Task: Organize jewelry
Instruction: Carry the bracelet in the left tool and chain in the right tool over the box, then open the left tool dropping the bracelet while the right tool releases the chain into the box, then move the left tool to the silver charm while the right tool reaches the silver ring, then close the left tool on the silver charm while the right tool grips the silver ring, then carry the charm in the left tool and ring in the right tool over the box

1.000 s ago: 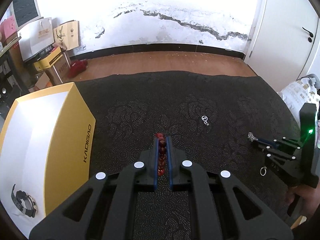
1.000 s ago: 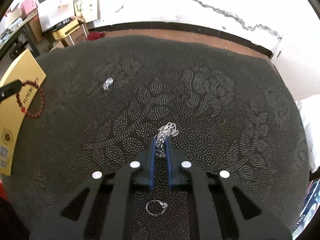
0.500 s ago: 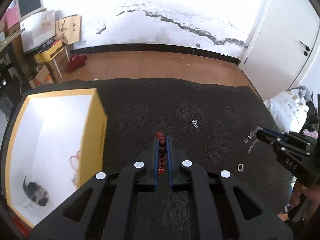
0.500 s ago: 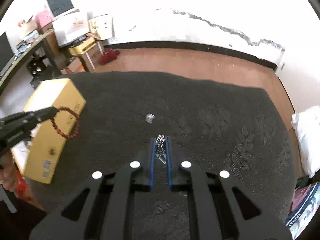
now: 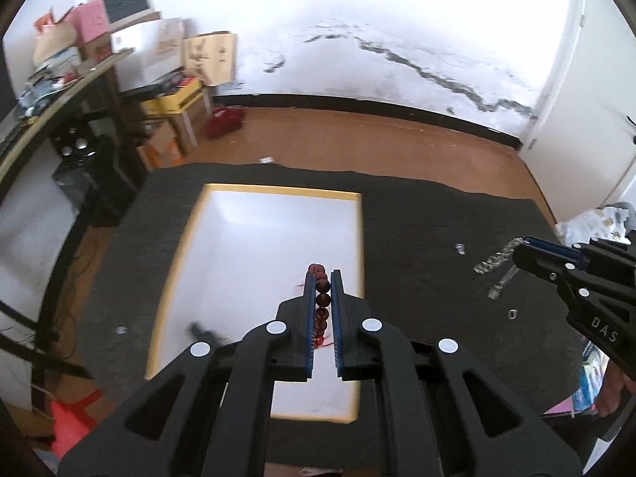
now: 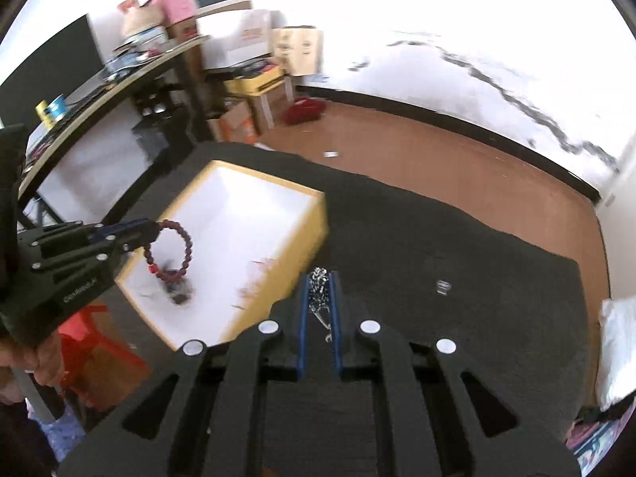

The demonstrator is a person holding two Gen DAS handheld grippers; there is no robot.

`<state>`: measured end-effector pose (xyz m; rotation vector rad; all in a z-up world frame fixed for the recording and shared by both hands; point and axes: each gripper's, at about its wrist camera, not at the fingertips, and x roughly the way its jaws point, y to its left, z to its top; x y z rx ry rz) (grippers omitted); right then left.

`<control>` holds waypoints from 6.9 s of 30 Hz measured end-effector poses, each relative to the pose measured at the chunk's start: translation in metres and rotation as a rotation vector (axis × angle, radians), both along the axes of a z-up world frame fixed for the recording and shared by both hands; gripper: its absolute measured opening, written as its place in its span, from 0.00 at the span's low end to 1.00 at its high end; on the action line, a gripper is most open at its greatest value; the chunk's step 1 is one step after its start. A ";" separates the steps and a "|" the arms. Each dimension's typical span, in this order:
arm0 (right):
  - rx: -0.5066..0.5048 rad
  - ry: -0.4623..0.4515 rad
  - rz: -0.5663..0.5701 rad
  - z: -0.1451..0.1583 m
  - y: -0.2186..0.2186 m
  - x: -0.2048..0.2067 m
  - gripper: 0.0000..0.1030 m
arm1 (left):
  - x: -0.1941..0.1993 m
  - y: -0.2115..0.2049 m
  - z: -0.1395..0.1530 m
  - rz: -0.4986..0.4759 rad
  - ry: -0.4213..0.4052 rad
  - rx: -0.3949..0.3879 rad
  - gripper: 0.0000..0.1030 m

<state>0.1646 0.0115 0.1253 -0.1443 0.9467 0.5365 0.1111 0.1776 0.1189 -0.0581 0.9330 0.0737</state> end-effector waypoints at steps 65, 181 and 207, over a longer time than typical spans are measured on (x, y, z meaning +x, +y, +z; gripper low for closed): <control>-0.076 0.199 0.058 -0.114 0.108 0.046 0.57 | 0.029 0.105 -0.126 0.202 0.154 0.014 0.85; -0.116 0.078 -0.238 -0.273 -0.243 0.019 0.21 | 0.115 -0.225 -0.200 -0.309 0.015 0.034 0.05; -0.115 -0.049 -0.163 -0.119 -0.132 -0.054 0.21 | -0.004 -0.124 -0.109 -0.183 0.031 0.047 0.05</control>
